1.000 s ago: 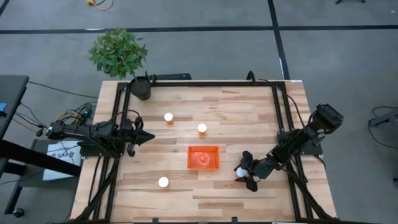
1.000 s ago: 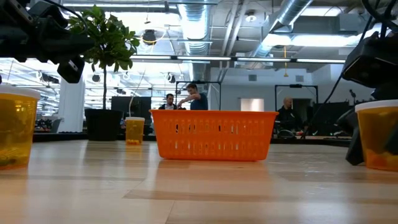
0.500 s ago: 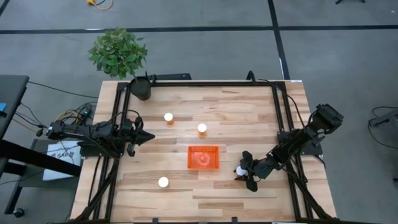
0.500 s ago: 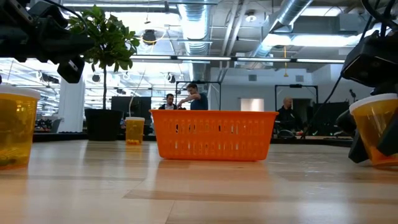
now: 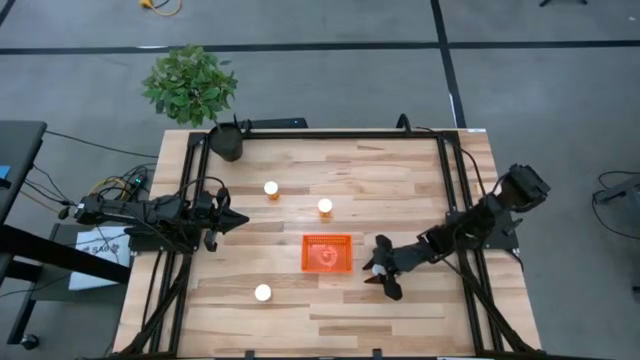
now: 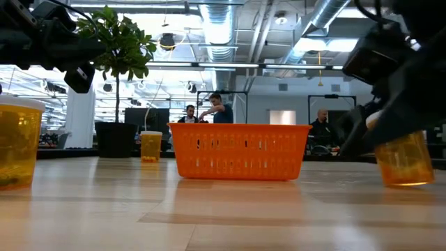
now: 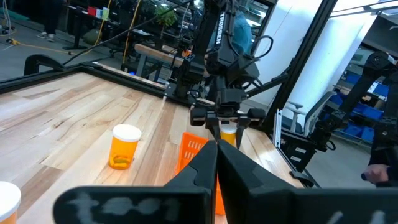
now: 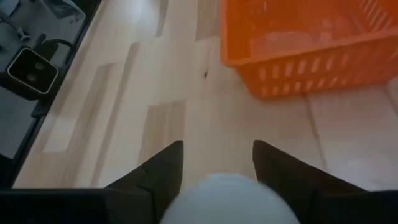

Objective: Pick and place pill bottles into a basket
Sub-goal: Put the orange pill bottle into the orange bin

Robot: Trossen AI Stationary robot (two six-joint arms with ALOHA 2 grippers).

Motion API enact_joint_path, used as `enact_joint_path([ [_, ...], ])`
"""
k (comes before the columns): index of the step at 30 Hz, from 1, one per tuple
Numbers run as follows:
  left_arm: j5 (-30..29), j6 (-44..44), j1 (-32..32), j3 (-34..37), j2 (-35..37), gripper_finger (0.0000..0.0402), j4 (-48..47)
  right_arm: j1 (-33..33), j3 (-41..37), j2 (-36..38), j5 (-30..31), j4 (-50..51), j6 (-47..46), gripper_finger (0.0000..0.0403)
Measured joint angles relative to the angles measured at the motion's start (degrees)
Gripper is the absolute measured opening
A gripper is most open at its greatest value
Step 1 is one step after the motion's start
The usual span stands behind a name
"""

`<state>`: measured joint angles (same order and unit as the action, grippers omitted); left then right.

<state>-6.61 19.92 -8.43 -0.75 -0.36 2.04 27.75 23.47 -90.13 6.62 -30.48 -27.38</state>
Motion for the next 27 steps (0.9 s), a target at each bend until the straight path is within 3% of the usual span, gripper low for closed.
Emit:
enact_joint_path([
  [7,0.0,0.0,0.0,0.0,0.0,0.0,0.0,-0.6,0.1,0.0,-2.3,0.5,0.4,0.0162],
  [15,0.0,0.0,0.0,0.0,0.0,0.0,0.0,1.6,0.1,0.0,-2.2,2.4,-2.4,0.0192],
  [21,0.0,0.0,0.0,0.0,0.0,0.0,0.0,2.2,0.1,0.0,-2.2,3.5,-2.6,0.0157],
  [27,0.0,0.0,0.0,0.0,0.0,0.0,0.0,2.2,0.1,0.0,-2.1,3.5,-2.6,0.0155],
])
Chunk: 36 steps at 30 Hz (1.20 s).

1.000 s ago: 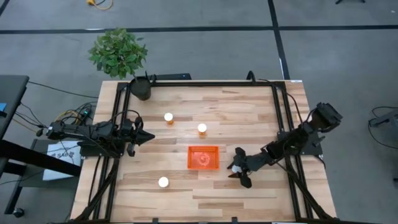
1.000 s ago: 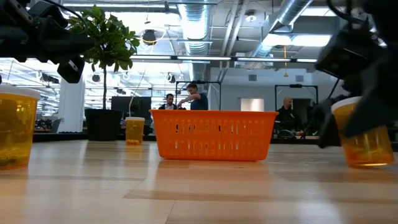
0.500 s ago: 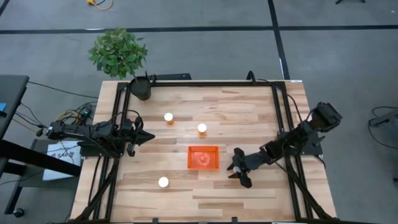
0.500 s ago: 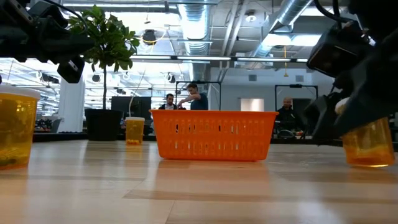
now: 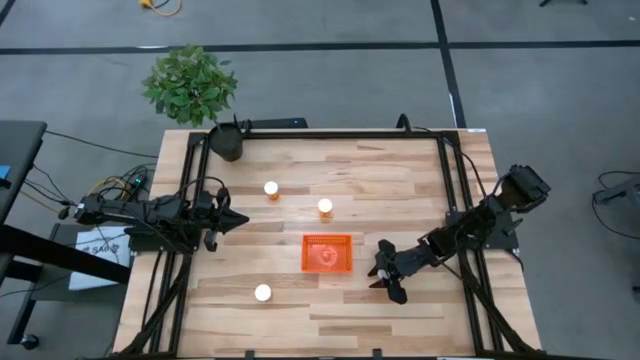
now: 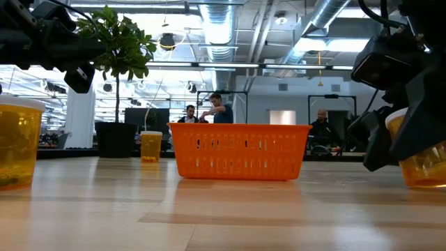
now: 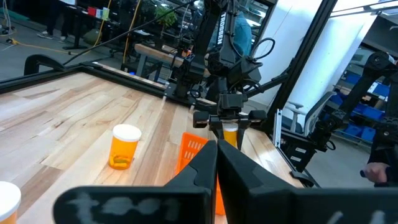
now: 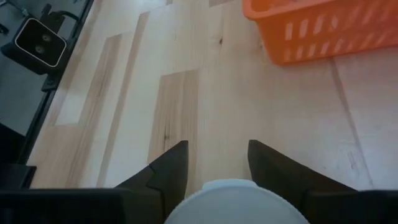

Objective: Pick and place pill bottles into a basket
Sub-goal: Put the orange pill bottle into the orange bin

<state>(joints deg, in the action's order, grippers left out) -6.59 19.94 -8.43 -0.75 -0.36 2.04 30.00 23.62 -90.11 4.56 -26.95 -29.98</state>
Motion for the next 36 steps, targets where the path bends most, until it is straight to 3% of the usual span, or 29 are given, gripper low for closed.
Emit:
enact_joint_path([
  [5,0.0,0.0,0.0,0.0,0.0,0.0,0.0,0.0,0.0,0.0,0.2,0.0,0.0,0.0185],
  [10,0.0,0.0,0.0,0.0,0.0,0.0,0.0,-0.1,0.0,0.0,0.2,0.0,0.4,0.0153],
  [17,0.0,0.0,0.0,0.0,0.0,0.0,0.0,-0.1,0.0,0.0,0.2,0.0,0.4,0.0155],
  [21,0.0,0.0,0.0,0.0,0.0,0.0,0.0,-0.1,0.0,0.0,0.2,0.0,0.2,0.0176],
  [25,0.0,0.0,0.0,0.0,0.0,0.0,0.0,-0.1,0.0,0.0,0.2,0.0,0.4,0.0154],
  [32,0.0,0.0,0.0,0.0,0.0,0.0,0.0,-0.1,0.0,0.0,0.2,0.0,0.5,0.0153],
  [36,0.0,0.0,0.0,0.0,0.0,0.0,0.0,-0.1,0.0,0.0,0.2,0.0,0.5,0.0178],
])
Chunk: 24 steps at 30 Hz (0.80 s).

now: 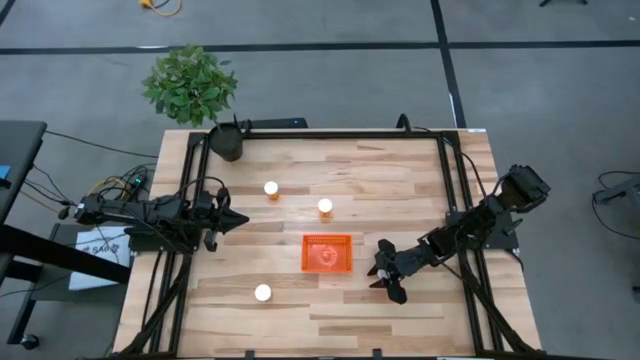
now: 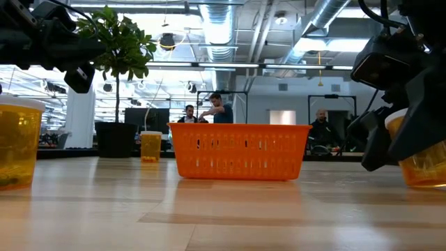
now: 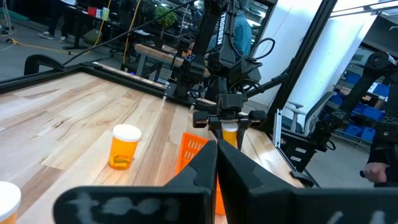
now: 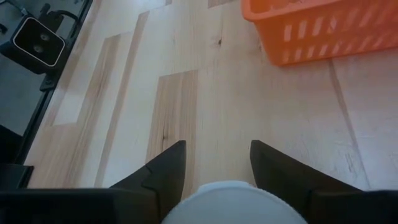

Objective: Pick and place pill bottles into a basket
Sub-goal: Put the orange pill bottle into the orange bin

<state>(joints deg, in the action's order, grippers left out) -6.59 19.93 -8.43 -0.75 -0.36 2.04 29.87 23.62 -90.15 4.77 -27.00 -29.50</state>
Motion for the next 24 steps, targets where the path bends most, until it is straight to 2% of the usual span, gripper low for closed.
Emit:
enact_joint_path([
  [2,0.0,0.0,0.0,0.0,0.0,0.0,0.0,0.0,0.0,0.0,0.0,0.0,0.0,0.0181],
  [6,0.0,0.0,0.0,0.0,0.0,0.0,0.0,0.0,0.0,0.0,0.0,0.0,0.0,0.0153],
  [12,0.0,0.0,0.0,0.0,0.0,0.0,0.0,0.0,0.0,0.0,0.0,0.0,0.1,0.0154],
  [16,0.0,0.0,0.0,0.0,0.0,0.0,0.0,-0.9,0.0,0.0,-0.1,0.0,0.1,0.0176],
  [20,0.0,0.0,0.0,0.0,0.0,0.0,0.0,-2.3,1.2,0.0,-0.9,0.0,2.4,0.0156],
  [24,0.0,0.0,0.0,0.0,0.0,0.0,0.0,-3.7,3.1,0.0,-2.7,2.5,4.8,0.0155],
])
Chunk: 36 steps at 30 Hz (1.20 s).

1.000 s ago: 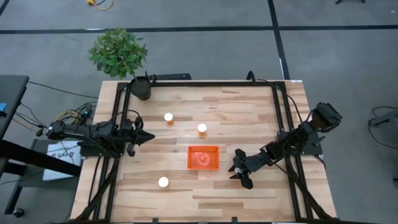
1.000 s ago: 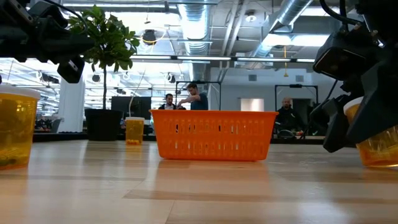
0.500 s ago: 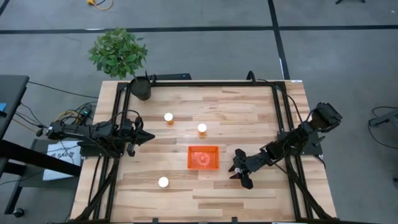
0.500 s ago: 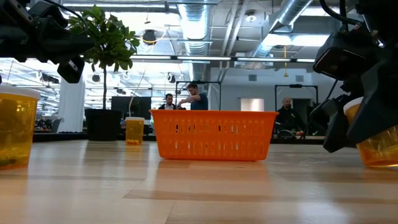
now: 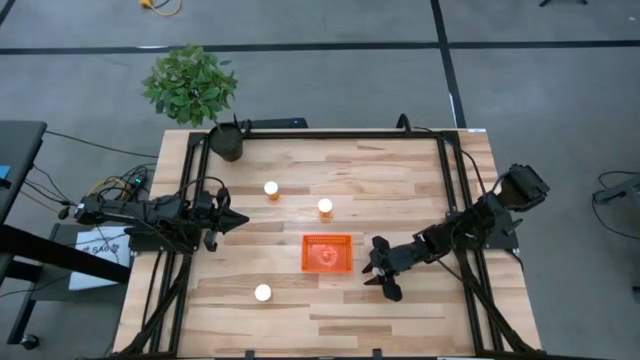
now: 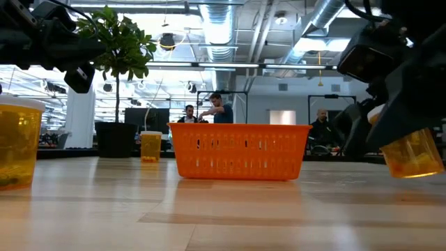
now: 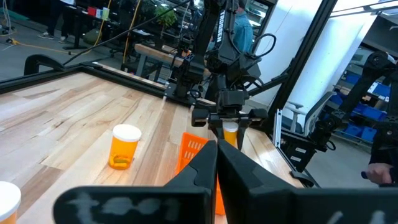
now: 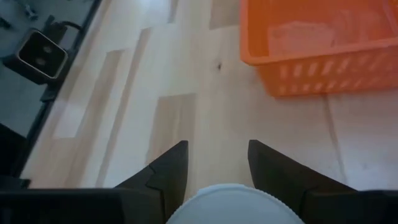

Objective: Pick and place pill bottles into a basket
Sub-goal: Put the orange pill bottle into the orange bin

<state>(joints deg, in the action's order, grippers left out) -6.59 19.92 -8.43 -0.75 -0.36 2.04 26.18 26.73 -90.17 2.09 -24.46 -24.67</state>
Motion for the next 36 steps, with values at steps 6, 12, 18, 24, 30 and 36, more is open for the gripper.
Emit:
enact_joint_path([
  [6,0.0,0.0,0.0,0.0,0.0,0.0,0.0,-1.7,3.4,0.0,-1.6,6.7,3.8,0.0155],
  [12,0.0,0.0,0.0,0.0,0.0,0.0,0.0,-3.2,6.6,2.5,-2.3,13.5,7.4,0.0155],
  [18,0.0,0.0,0.0,0.0,0.0,0.0,0.0,-5.4,7.8,7.4,-2.3,16.9,10.1,0.0155],
  [24,0.0,0.0,0.0,0.0,0.0,0.0,0.0,-8.8,7.8,9.7,-2.3,16.8,10.6,0.016],
  [30,0.0,0.0,0.0,0.0,0.0,0.0,0.0,-11.6,11.9,8.4,-3.4,17.0,15.3,0.0155],
  [36,0.0,0.0,0.0,0.0,0.0,0.0,0.0,-14.5,16.6,4.8,-3.9,17.1,18.6,0.0166],
])
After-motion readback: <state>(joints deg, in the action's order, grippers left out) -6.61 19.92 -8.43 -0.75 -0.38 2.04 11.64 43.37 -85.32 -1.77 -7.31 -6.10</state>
